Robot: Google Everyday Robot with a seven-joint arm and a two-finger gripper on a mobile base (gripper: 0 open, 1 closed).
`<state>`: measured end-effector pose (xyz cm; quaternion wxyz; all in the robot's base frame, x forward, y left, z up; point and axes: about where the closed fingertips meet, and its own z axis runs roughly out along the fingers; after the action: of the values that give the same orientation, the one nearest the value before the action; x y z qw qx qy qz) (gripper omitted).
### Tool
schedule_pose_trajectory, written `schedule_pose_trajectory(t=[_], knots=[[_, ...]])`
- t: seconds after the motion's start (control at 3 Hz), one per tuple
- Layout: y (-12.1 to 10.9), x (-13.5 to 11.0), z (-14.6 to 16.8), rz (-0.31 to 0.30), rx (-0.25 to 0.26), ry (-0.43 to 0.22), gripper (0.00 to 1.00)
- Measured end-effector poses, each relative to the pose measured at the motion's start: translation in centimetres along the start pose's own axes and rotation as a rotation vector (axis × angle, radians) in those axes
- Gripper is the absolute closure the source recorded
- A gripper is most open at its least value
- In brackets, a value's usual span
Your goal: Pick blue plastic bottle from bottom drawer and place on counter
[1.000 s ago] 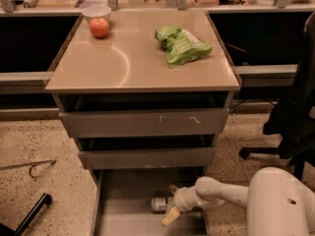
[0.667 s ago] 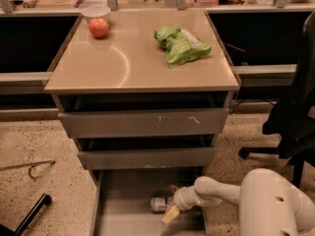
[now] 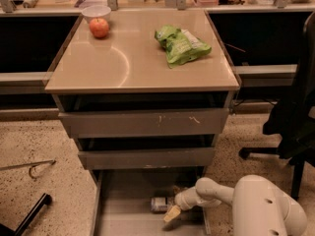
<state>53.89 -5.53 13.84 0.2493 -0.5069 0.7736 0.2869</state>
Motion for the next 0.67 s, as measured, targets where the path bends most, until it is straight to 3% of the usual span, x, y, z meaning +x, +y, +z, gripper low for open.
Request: schedule_pose_trajectory(t=[0.33, 0.67], knots=[[-0.54, 1.14, 0.74, 0.006, 0.0, -0.016, 0.0], [-0.74, 1.74, 1.29, 0.016, 0.003, -0.015, 0.15]])
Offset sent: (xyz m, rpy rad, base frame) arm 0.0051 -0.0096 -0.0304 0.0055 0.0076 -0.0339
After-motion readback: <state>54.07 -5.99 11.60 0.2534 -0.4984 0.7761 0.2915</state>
